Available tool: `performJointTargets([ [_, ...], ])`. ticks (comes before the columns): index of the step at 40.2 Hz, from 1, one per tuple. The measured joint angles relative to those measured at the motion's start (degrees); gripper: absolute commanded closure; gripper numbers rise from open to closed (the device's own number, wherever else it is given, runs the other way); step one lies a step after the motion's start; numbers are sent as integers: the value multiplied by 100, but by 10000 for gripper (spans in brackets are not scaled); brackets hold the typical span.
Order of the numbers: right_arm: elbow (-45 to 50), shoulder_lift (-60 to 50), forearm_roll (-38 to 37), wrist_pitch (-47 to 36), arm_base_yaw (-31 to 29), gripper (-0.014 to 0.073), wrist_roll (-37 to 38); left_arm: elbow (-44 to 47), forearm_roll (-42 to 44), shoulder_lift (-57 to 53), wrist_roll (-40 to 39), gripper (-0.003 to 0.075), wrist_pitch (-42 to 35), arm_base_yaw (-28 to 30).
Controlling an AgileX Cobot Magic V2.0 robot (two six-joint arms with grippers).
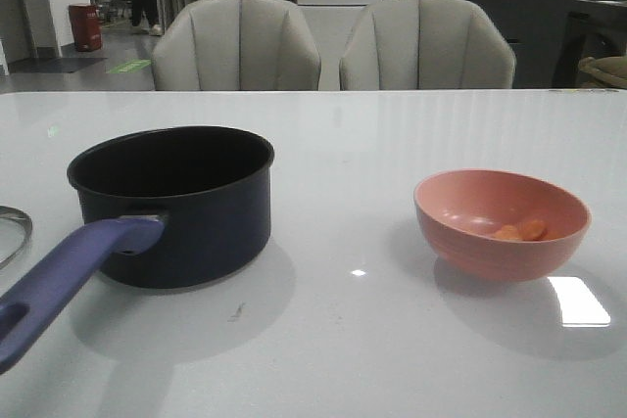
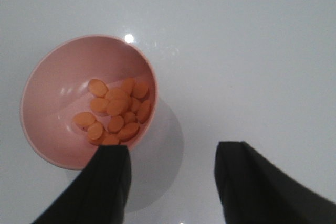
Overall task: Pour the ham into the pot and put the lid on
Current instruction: 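Lower the right gripper to the pink bowl rim and grasp it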
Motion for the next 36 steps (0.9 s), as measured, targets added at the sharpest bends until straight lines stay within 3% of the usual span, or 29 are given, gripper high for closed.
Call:
performJointTargets([
  [7,-842,1211,10,573,0,122,-51,0,0,0,0,116,0,0],
  [17,-1391,2467,23,646,0,122,-113,0,0,0,0,116,0,0],
  [36,-2028,3585,247,600,121,139,-268,0,0,0,0,116,0,0],
])
